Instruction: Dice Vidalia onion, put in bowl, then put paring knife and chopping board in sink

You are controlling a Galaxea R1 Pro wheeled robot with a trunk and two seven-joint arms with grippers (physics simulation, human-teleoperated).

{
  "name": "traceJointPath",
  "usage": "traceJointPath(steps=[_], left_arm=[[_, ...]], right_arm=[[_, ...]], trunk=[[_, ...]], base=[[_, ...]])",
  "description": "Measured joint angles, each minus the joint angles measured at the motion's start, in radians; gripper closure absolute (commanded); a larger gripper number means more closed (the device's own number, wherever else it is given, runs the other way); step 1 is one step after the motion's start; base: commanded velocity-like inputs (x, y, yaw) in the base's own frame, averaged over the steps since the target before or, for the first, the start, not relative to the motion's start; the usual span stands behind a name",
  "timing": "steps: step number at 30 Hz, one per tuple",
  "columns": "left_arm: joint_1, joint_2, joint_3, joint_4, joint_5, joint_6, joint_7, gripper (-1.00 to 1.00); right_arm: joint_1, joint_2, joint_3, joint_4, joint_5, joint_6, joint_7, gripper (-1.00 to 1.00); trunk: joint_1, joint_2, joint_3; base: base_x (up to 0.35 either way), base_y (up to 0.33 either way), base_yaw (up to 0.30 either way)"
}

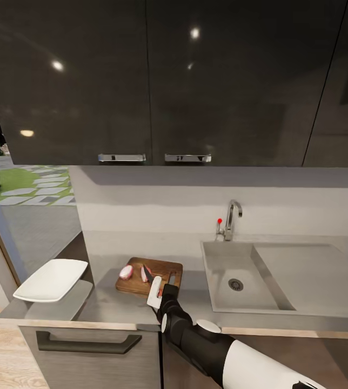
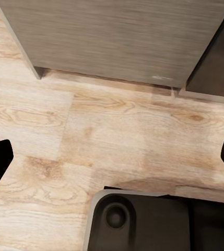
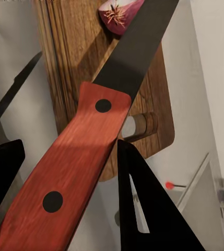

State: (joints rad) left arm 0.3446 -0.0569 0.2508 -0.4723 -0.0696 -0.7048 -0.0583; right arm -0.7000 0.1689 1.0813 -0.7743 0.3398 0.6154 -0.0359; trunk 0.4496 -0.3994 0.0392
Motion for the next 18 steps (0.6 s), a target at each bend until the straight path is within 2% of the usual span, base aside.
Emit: traceJointPath(steps=[18], left_arm=[[0.0,0.0,0.0,0.005,0.0,0.0,0.0,-1.0]], right_arm=[[0.0,0.0,0.0,0.0,0.0,0.0,0.0,1.0]], trunk=[[0.0,0.0,0.0]], base=[[0.002,0.0,0.0]])
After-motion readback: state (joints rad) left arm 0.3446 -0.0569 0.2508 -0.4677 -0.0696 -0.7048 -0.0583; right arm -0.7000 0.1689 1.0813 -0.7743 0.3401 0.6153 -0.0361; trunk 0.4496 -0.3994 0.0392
